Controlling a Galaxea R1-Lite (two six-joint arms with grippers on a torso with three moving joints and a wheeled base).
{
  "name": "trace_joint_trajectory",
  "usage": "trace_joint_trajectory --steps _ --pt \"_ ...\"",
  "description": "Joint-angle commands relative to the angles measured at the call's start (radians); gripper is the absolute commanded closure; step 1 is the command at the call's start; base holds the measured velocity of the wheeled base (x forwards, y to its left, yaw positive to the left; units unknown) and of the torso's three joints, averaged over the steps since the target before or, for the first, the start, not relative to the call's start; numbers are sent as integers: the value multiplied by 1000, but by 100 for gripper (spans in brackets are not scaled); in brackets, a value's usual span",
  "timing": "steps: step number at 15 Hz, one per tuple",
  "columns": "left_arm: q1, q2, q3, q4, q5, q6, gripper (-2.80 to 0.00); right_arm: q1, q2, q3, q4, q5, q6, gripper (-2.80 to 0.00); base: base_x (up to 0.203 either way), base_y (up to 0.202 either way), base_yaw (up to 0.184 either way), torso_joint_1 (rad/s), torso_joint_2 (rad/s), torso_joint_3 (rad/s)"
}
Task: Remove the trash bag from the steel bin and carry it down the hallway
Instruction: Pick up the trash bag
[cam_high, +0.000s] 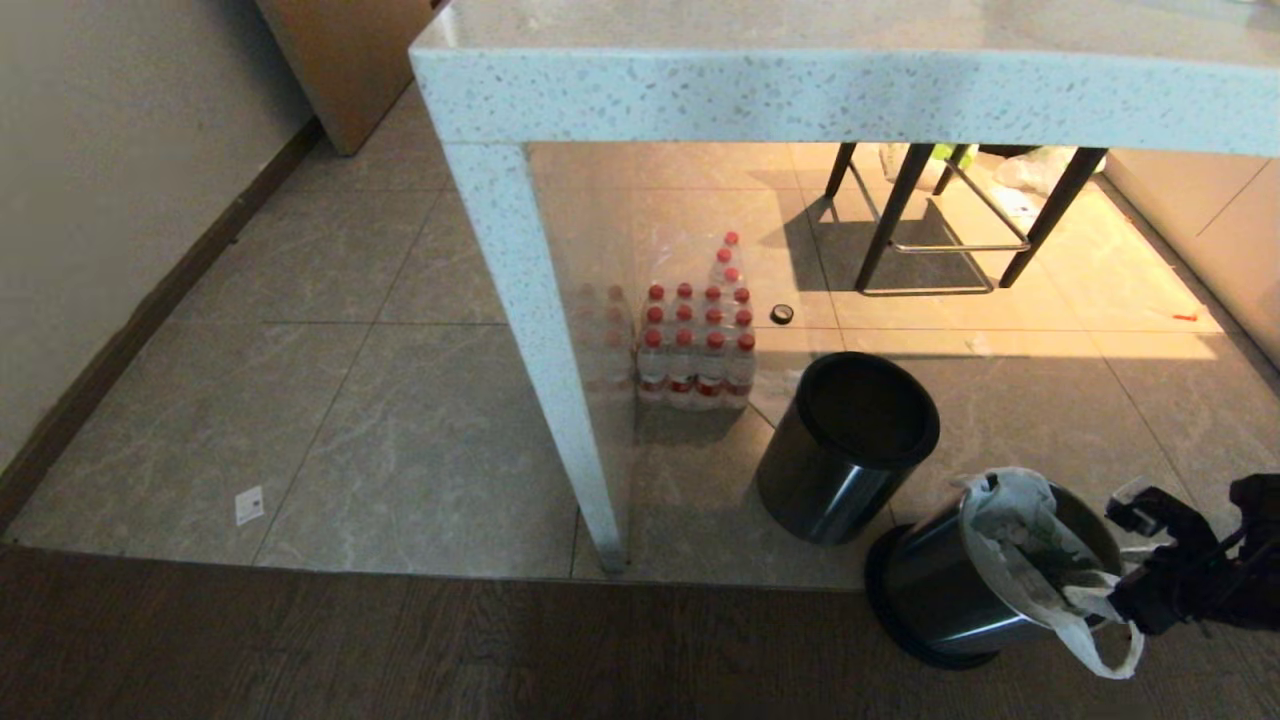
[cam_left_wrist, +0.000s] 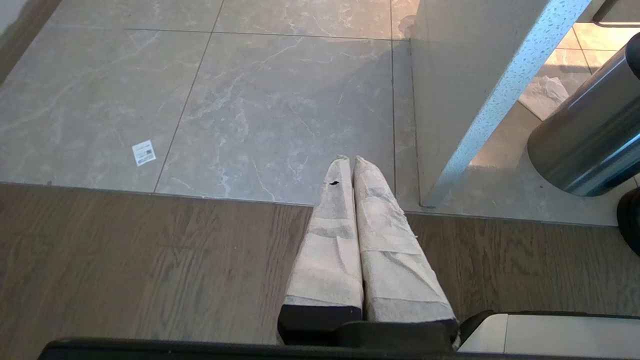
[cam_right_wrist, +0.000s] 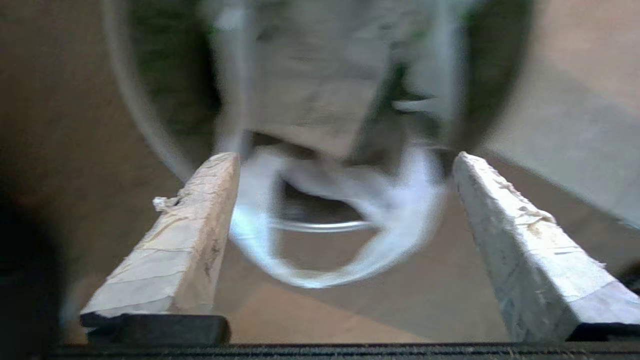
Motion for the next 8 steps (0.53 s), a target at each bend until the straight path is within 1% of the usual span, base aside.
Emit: trace_joint_trajectory --steps 1,4,6,8 --pt "0 0 2 0 0 0 0 17 23 -13 -4 15 -8 -280 0 0 0 0 0 0" --pt "0 0 2 0 -1 0 0 35 75 -82 -17 24 -9 -280 0 0 0 0 0 0" --pt "0 0 2 0 -1 0 0 38 118 -146 -17 21 -3 -280 0 0 0 0 0 0" --pt "0 -1 2 0 -1 0 0 39 157 -180 -17 23 1 -280 0 0 0 0 0 0"
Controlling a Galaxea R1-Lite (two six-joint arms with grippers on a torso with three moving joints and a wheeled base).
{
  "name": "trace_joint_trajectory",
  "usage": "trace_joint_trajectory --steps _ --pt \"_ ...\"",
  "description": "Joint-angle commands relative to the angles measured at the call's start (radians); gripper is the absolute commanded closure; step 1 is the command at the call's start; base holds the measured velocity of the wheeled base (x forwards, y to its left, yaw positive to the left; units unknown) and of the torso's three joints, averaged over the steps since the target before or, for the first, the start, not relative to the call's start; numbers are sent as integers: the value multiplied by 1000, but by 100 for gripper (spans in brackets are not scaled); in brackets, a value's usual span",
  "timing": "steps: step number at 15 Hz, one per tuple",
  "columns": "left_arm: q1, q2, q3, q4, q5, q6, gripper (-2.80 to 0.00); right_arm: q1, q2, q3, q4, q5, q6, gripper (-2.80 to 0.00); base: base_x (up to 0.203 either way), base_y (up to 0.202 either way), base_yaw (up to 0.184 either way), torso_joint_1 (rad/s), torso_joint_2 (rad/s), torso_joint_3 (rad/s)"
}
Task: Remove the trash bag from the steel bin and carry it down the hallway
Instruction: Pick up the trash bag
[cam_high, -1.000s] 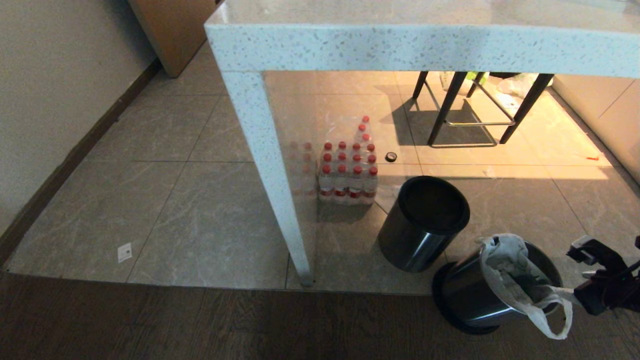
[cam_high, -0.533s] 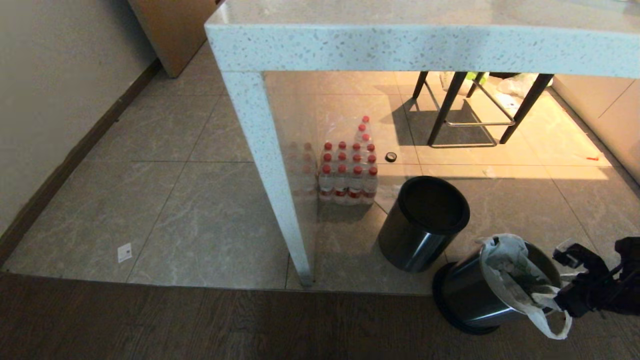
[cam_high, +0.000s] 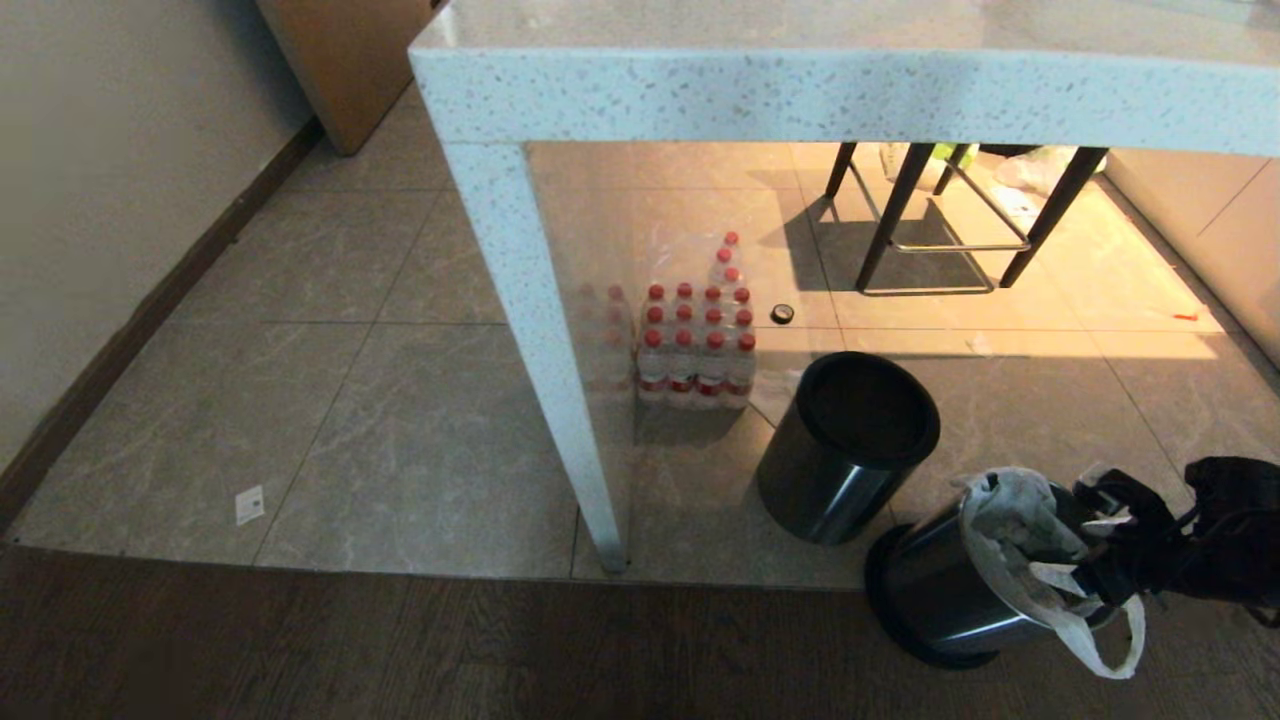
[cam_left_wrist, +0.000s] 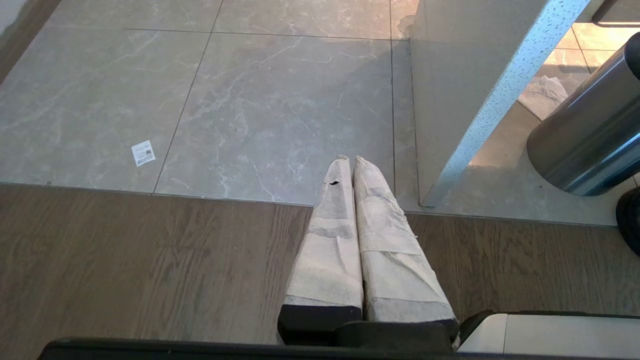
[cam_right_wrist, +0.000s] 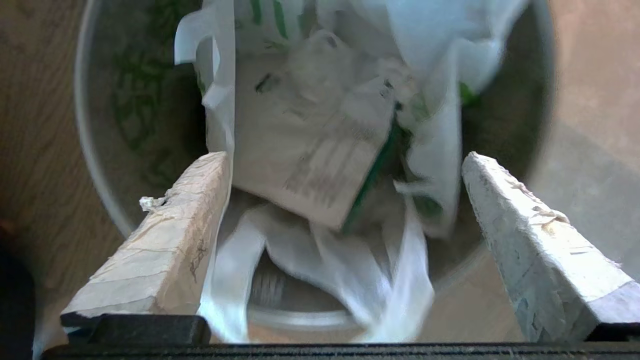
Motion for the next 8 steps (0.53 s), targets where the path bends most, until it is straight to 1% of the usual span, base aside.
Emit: trace_joint_trajectory --steps 1,8 --pt "0 0 2 0 0 0 0 0 50 -33 -5 4 -3 -280 0 0 0 0 0 0" --pt "0 0 2 0 0 0 0 0 141 -124 -5 2 -3 -280 0 0 0 0 0 0"
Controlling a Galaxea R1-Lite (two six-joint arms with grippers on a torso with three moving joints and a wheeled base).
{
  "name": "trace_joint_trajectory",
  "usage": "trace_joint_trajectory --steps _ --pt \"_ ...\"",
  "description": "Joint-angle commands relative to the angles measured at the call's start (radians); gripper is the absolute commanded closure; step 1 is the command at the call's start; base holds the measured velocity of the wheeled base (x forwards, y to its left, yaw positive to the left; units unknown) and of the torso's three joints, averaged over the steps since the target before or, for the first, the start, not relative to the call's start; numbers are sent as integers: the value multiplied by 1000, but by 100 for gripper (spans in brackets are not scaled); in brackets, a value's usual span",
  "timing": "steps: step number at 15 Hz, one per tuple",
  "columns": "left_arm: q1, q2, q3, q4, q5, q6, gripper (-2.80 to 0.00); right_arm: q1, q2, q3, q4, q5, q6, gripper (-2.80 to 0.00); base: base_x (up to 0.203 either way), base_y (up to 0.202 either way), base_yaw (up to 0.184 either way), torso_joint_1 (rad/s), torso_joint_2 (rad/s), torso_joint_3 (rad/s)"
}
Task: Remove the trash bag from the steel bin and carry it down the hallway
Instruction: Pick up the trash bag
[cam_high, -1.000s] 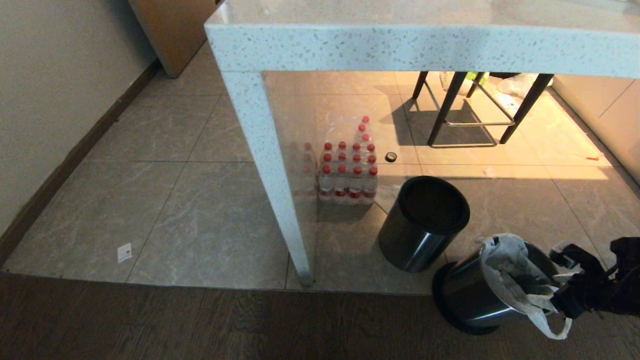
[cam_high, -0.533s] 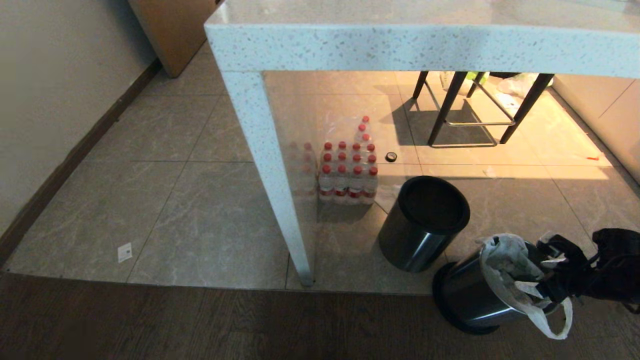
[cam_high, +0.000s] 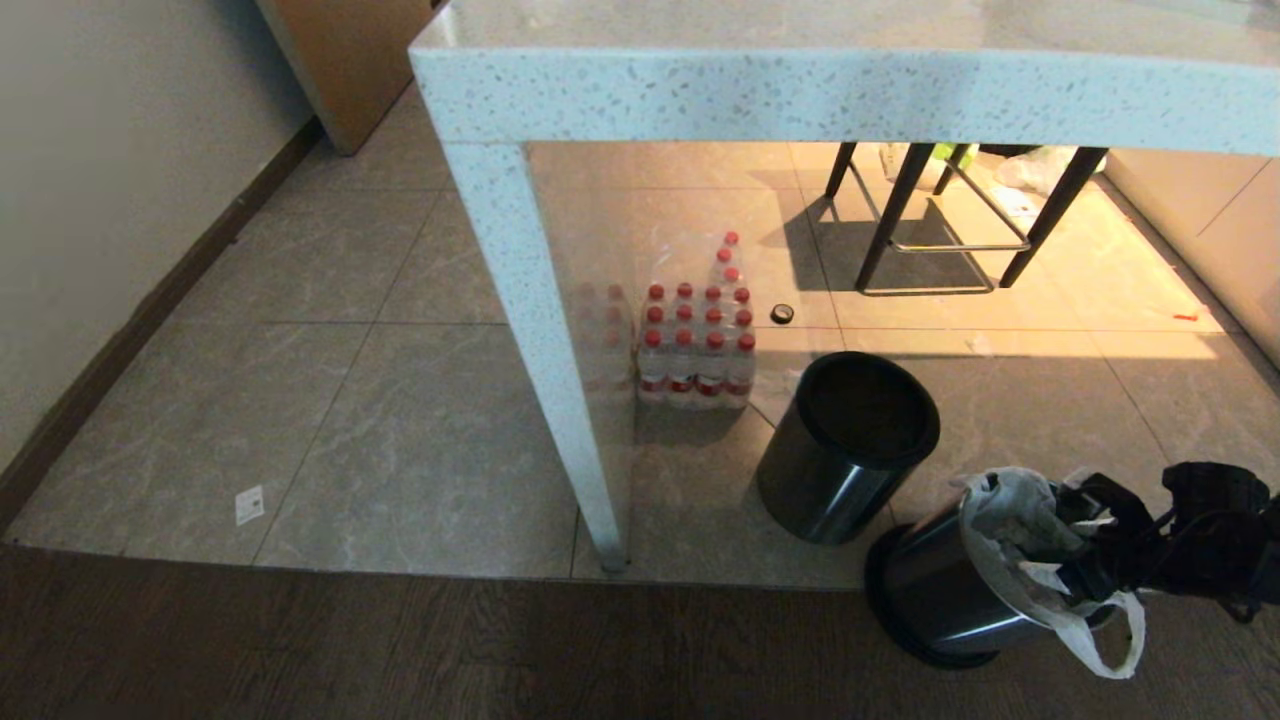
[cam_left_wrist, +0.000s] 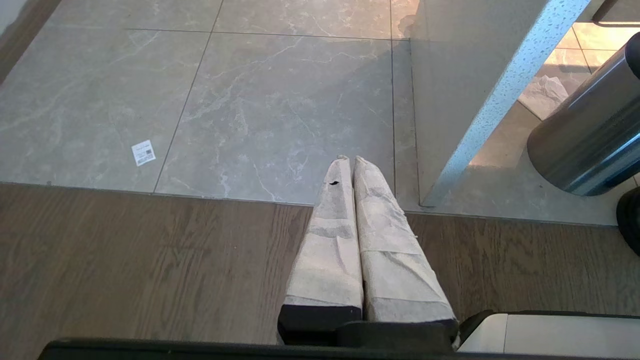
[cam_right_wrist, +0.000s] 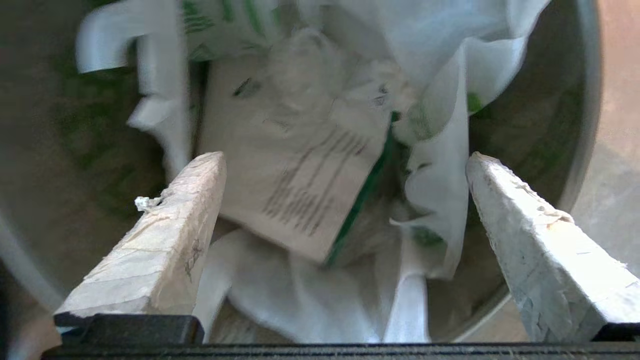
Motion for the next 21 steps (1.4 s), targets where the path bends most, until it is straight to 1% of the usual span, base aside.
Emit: trace_joint_trajectory --steps 1,6,7,11,16,19,21 --pt "0 0 2 0 0 0 0 0 33 -24 -4 3 -5 -280 0 0 0 0 0 0" --pt "0 -1 2 0 1 0 0 0 75 -66 -19 8 -4 -280 0 0 0 0 0 0" --pt "0 0 2 0 0 0 0 0 78 -75 -19 8 -5 0 0 0 0 0 0 0" --pt "0 0 2 0 0 0 0 0 93 -84 -63 8 -5 0 0 0 0 0 0 0" --pt "0 -1 2 0 1 0 0 0 92 -81 -68 10 -5 0 0 0 0 0 0 0" --pt "0 0 1 0 1 0 0 0 78 -75 -66 40 -5 0 0 0 0 0 0 0" --pt "0 0 2 0 1 0 0 2 47 -60 -46 81 -4 0 0 0 0 0 0 0"
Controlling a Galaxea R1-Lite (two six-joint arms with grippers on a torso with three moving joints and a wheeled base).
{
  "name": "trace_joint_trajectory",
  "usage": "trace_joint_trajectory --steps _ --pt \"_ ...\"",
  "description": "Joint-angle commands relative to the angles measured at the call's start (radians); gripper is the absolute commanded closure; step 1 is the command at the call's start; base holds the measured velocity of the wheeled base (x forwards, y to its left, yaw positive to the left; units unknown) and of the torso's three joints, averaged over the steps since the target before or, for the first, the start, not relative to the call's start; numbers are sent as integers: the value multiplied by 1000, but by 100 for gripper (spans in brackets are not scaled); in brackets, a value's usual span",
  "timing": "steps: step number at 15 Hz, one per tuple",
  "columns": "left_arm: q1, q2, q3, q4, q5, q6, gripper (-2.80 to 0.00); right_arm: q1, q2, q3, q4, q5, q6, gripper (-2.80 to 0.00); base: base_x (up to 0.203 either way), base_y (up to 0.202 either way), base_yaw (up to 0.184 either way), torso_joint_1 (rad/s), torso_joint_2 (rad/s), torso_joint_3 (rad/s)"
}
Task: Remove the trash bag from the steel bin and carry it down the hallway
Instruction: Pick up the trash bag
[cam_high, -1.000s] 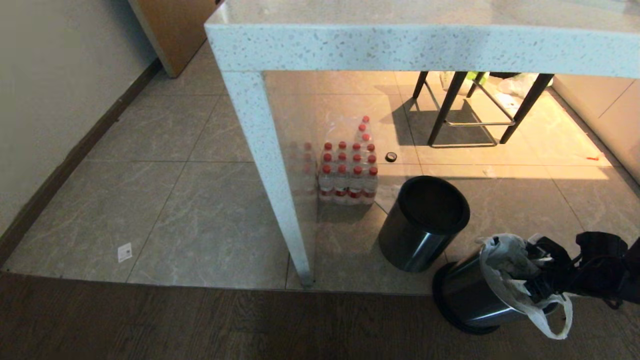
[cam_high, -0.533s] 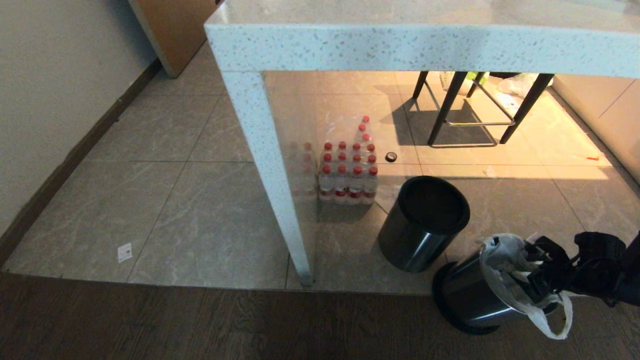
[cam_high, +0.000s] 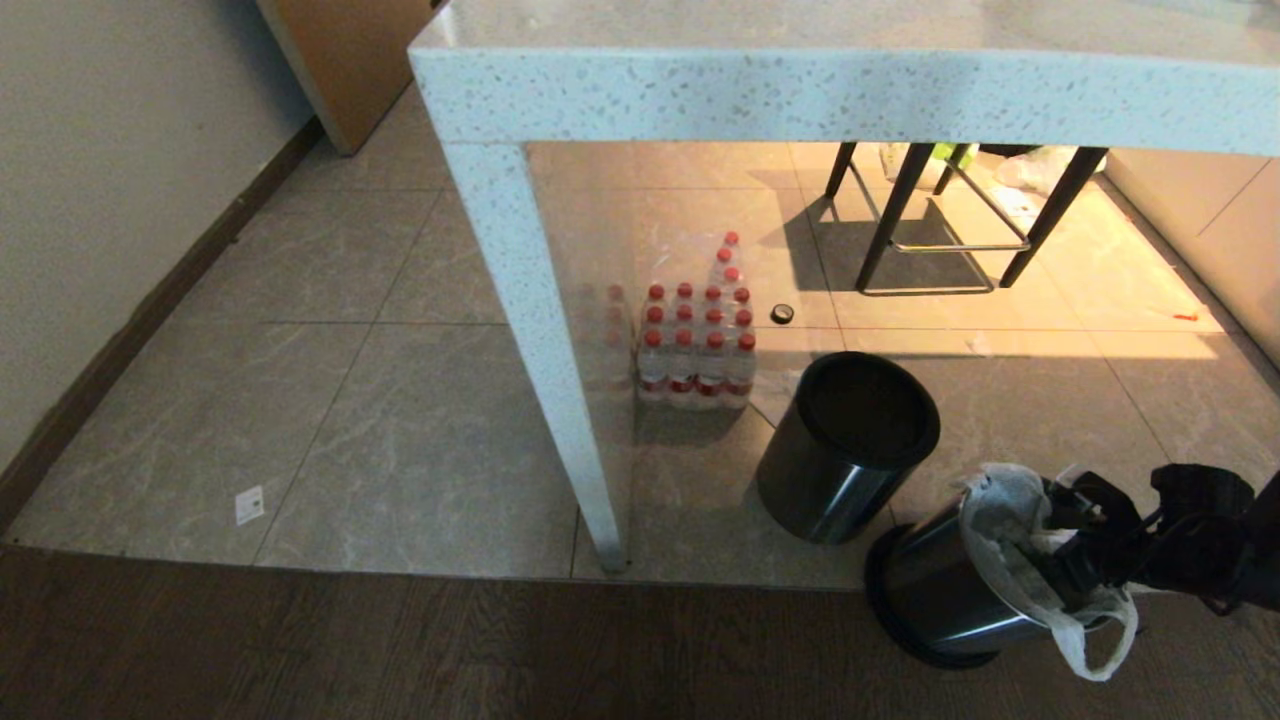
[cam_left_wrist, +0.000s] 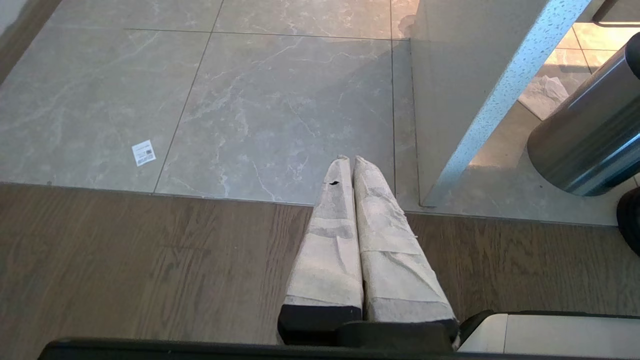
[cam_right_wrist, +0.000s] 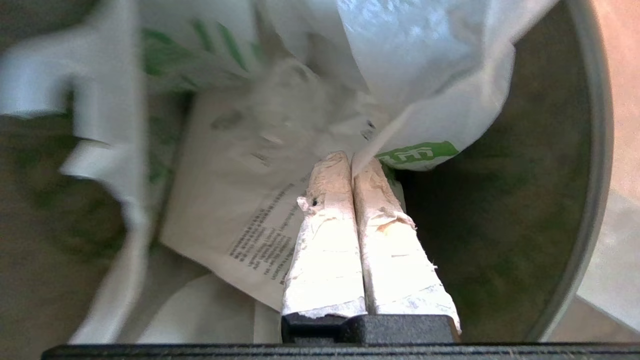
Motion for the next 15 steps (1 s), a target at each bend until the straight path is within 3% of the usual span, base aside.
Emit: trace_joint_trajectory --steps 1,4,12,13,15 --pt "0 0 2 0 0 0 0 6 -40 18 22 18 -5 0 0 0 0 0 0 0" --pt "0 0 2 0 0 0 0 13 -106 67 134 36 -7 0 0 0 0 0 0 0" --pt "0 0 2 0 1 0 0 63 -132 121 134 35 -8 0 0 0 0 0 0 0" --pt "0 -1 2 0 0 0 0 62 -131 125 134 35 -8 -280 0 0 0 0 0 0" --pt "0 0 2 0 1 0 0 63 -128 130 134 35 -8 -280 0 0 0 0 0 0"
